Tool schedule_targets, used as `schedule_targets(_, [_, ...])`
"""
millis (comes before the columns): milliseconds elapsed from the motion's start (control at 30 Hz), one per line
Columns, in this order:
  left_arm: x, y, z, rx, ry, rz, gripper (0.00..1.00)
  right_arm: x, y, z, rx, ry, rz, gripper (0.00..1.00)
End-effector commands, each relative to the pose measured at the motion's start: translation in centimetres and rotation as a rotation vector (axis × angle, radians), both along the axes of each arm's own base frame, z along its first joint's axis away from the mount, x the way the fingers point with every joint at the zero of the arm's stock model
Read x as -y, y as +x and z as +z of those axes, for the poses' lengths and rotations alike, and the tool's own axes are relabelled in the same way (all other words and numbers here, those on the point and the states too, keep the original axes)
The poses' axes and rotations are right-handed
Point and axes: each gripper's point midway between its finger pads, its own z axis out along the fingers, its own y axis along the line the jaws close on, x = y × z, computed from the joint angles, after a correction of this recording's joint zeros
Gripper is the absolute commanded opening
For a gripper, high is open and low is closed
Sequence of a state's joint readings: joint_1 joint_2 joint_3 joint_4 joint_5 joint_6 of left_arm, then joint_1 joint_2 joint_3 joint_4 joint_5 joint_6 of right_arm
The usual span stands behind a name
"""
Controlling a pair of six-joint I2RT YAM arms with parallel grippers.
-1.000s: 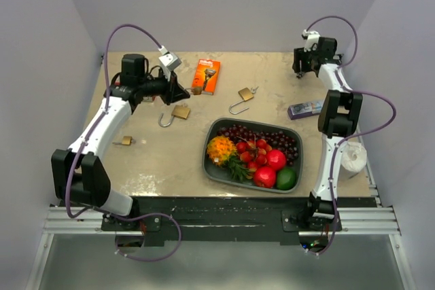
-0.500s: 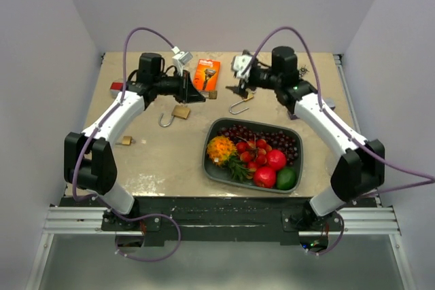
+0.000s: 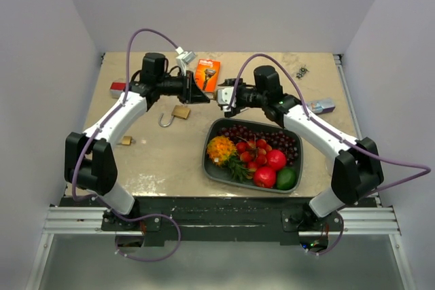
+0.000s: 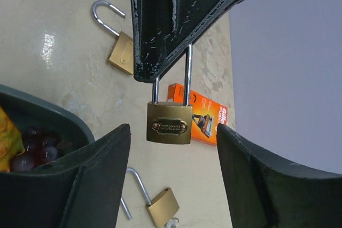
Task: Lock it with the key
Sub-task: Place the lock at the center of the board.
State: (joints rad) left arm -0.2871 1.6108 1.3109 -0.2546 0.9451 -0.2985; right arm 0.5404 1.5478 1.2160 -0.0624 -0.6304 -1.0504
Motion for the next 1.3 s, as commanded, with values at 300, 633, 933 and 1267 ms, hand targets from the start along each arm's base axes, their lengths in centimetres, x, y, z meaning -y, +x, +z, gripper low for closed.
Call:
schedule_targets(300, [-0.3,-1.1,2.2,0.056,-0.012,0.009,0.0,-2.3,-0.2,2.8,0.097,0.019,0.025,0.46])
schedule_targets(633, [-0.4,-1.4,2.4,0.076,-0.011,0.003,0.21,-1.9,0.8,2.8,0.085,0.027,-0.047,0.0])
schedule_targets(933, [-9.0,5.6,5.6,0.283,0.127,0.334,0.99,3.5,8.6,3.7,-0.273,0.271,-0.441,0.0])
schedule_targets(1267, [-20.2,10.1,7.2,0.464,0.439,0.79,0.99,19.3,22.7,-4.9,-0.666,0.529,-1.278,0.0])
